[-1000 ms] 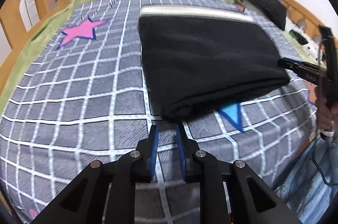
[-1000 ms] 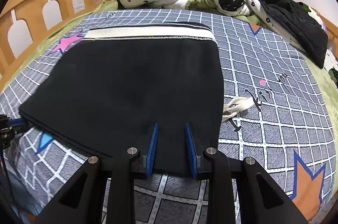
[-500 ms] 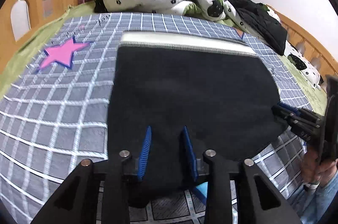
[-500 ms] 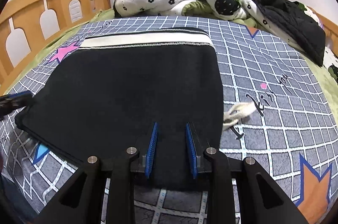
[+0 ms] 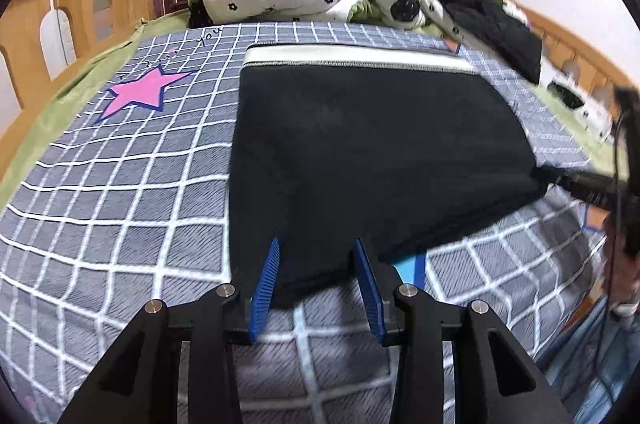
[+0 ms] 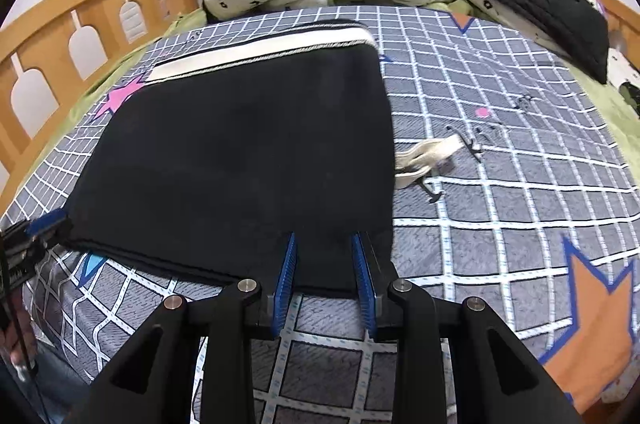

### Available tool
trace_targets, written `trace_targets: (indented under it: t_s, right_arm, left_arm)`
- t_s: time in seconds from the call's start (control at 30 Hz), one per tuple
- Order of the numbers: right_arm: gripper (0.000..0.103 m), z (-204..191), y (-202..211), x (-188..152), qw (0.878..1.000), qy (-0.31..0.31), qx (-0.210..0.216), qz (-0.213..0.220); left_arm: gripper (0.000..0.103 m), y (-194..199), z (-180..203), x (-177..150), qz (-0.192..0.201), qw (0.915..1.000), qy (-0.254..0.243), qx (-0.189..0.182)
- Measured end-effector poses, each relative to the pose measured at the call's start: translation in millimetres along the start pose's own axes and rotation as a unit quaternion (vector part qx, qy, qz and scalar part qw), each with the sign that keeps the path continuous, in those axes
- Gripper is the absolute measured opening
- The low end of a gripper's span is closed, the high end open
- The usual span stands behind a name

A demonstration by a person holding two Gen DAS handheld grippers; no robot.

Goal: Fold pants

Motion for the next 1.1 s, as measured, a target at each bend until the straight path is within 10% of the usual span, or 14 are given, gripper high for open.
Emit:
trace_targets:
  t_s: [0.47, 0.63, 1.1]
  right_arm:
    - [0.03, -3.3, 80.7, 13.5, 0.998, -0.033, -0.04, 0.045]
    - [0.083, -17.8, 122.7, 23.7, 0.994, -0.028, -0.055, 0.091]
    - [0.092, -29.0, 165.0, 27.6, 0.993, -0.018, -0.059, 0.103]
  left_arm:
    - [0.04, 67.1, -30.2, 28.3, -0.009, 0.9991, 0.04, 0.007]
    - [0.074, 112.2, -24.8, 49.7, 0.034, 0.9975, 0.061, 0.002]
    - [0.084, 136.3, 2.4, 65.3, 0.042, 0.9978, 0.047, 0.017]
Point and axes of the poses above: each gripper's, at about its wrist camera, not at the fingertips, and y roughly against the way its jaws point, z to its right, x to its top, the point moved 9 cm from there along -y, roughly the way its jaws point, and after that the axes turned 15 degrees about x, right-handed, at the moved point
